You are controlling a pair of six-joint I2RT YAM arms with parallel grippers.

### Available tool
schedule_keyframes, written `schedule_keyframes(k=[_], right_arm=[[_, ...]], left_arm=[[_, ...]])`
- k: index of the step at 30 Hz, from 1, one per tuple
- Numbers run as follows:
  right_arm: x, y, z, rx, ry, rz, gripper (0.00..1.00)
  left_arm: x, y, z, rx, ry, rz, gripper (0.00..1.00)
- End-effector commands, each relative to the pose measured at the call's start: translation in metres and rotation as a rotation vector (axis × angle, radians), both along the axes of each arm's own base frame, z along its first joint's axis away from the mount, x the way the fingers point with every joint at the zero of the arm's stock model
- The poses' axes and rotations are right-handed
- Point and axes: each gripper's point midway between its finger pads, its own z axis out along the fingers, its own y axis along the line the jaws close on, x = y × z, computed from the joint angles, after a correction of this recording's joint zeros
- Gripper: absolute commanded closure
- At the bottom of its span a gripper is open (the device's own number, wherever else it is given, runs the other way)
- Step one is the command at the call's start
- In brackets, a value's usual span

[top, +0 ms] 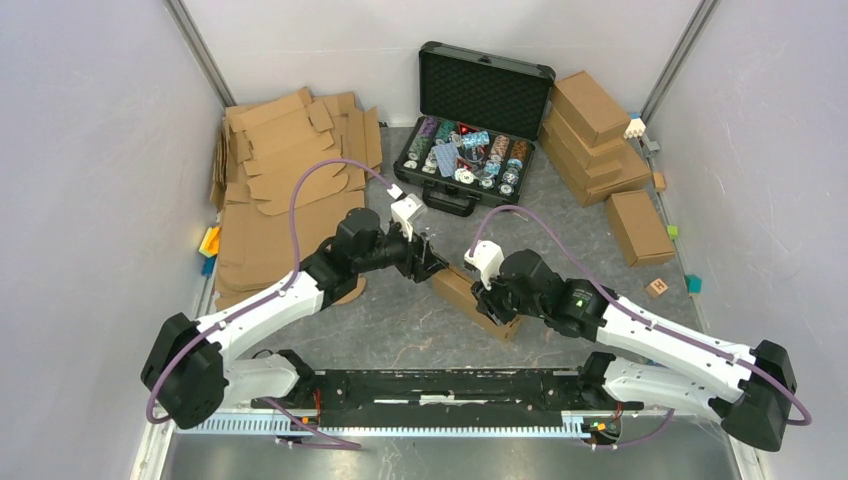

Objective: Fold the paper box

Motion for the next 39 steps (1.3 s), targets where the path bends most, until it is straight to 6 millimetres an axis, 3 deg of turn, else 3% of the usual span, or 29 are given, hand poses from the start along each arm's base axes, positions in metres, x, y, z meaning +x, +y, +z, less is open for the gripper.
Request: schedule_keyframes(k=[1,6,17,21,26,31,39], right_arm=[[0.0,-0.004,-0.009,-0.041,0.007,0.004,0.68],[0.002,-0.008,-0.016,-0.065,0.007,-0.019,0.69],[0.009,-0.014,-0.021,-0.097,0.002,-0.044,0.7],[0.009,-0.017,-0.023,-0.105,0.002,-0.046,0.7],[0.009,-0.017,-0.023,-0.105,0.008,-0.043,0.7],[0.008,-0.015,-0.023,-0.095,0.015,-0.034,0.7],[0.009,-0.014,-0.025,-0.1,0.018,-0.041,0.71]], left_arm=[[0.003,-0.009,0.0,0.0,-0.014,-0.045,0.35],[0.007,-0.008,-0.008,0.016,0.023,-0.02,0.43],[0.007,0.002,-0.008,0.005,0.043,0.019,0.44],[0.012,0.014,-0.01,0.044,0.03,0.083,0.64],[0.012,0.014,-0.01,0.044,0.03,0.085,0.71],[0.014,0.014,-0.014,0.056,0.039,0.091,0.69],[0.016,0.017,-0.018,0.062,0.051,0.113,0.95]])
